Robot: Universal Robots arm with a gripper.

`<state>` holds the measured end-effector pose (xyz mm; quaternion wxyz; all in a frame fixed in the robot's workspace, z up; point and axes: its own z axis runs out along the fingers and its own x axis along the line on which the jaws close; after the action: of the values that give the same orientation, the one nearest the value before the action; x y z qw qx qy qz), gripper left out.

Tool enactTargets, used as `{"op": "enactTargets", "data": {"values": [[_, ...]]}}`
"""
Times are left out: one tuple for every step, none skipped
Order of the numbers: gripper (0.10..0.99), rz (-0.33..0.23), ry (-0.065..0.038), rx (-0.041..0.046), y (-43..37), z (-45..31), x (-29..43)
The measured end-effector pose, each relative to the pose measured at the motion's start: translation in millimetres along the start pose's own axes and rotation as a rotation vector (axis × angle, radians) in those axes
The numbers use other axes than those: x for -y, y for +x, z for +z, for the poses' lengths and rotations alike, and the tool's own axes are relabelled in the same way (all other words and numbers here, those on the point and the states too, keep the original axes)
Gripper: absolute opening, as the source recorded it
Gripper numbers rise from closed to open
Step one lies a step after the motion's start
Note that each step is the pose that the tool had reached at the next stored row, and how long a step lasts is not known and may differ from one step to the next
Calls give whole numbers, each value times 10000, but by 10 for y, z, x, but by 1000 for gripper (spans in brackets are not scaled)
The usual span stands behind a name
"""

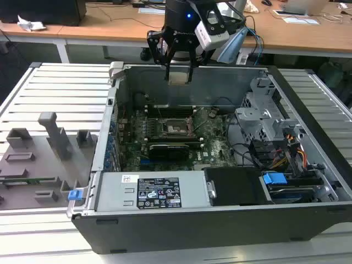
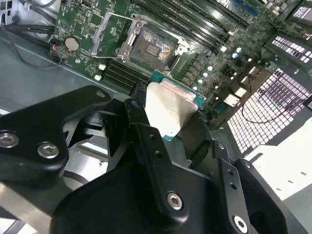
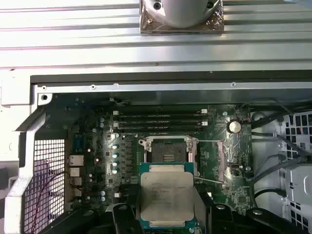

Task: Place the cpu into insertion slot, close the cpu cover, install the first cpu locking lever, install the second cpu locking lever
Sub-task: 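Place the cpu into insertion slot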

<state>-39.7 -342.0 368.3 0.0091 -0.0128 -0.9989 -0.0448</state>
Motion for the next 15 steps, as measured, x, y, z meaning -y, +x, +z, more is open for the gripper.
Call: {"op": "enactTargets", "data": {"values": [[529,0,0,0,0,0,0],[529,1,1,0,0,-1,2],[529,0,0,0,0,-1,7],[529,0,0,0,0,-1,9],[529,0,0,0,0,-1,13],[529,0,0,0,0,-1,18],[529,0,1,0,0,-2,19],[529,1,0,0,0,-2,20],[529,7,0,0,0,-2,20],[529,22,1,1,0,-2,20],[529,66,0,5,0,-2,21],[529,86,-2,8,0,-2,21],[529,109,-2,10,0,-2,21],[529,133,-2,12,0,-2,21],[529,155,-3,14,0,-2,21]]}}
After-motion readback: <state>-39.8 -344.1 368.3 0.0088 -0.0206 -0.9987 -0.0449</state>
